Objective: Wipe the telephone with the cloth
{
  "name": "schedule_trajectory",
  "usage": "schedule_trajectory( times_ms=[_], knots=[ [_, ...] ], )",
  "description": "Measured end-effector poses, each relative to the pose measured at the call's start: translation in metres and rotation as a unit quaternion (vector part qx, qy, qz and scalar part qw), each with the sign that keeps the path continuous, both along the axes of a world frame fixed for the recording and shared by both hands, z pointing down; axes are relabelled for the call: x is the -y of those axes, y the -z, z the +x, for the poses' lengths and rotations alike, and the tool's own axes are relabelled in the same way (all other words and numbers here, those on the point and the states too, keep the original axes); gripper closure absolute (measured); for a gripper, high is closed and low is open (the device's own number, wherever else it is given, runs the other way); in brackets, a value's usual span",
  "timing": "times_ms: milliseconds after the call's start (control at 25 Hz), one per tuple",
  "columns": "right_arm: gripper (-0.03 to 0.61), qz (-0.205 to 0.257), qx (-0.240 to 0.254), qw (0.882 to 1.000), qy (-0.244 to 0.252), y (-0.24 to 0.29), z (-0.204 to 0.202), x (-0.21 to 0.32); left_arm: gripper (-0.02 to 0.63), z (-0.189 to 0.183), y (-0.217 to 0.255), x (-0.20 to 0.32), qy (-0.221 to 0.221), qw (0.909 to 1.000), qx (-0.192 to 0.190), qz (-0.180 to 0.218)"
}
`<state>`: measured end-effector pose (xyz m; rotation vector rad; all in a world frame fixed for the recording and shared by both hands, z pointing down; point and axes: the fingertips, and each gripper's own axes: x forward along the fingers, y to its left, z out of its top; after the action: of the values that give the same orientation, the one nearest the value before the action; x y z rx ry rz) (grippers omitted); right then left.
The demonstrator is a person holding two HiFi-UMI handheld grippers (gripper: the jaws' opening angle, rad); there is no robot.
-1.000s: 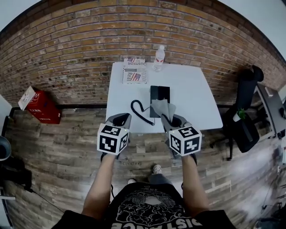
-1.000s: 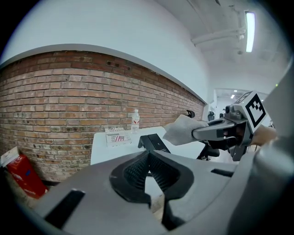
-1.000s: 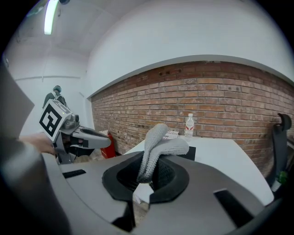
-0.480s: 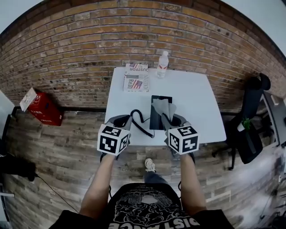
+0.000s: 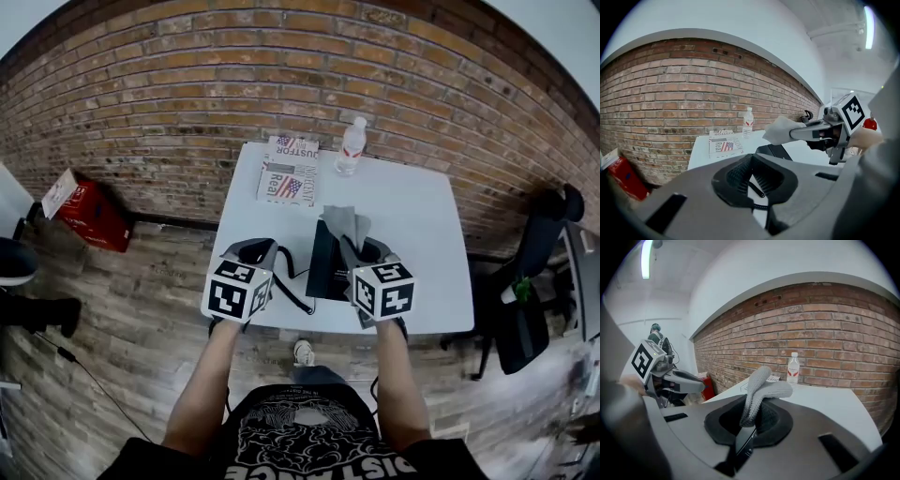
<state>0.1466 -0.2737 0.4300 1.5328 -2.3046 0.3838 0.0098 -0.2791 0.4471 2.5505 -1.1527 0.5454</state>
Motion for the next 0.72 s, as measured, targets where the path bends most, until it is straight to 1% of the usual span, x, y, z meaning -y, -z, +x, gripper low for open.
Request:
schedule_trajectory(
  times_ms=[240,440,560,720],
  knots=[
    [0.568,-0.004,-0.007,1.000,0.007,-0.007,0.011,0.028,0.607,0.008,-0.007,0.021,0.008,0.9999,0.005,-0.007],
    [0.567,-0.012,-0.022,1.000,0.012,-0.017,0.015,0.046,0.607,0.008,-0.013,0.031,0.013,0.9998,0.008,-0.013],
    [0.567,-0.026,-0.035,0.999,0.020,-0.031,0.012,0.053,0.607,0.006,-0.016,0.035,0.018,0.9996,0.009,-0.018],
    [0.568,-0.048,-0.037,0.997,0.037,-0.048,0.003,0.054,0.607,0.002,-0.020,0.036,0.025,0.9993,0.010,-0.026]
  ],
)
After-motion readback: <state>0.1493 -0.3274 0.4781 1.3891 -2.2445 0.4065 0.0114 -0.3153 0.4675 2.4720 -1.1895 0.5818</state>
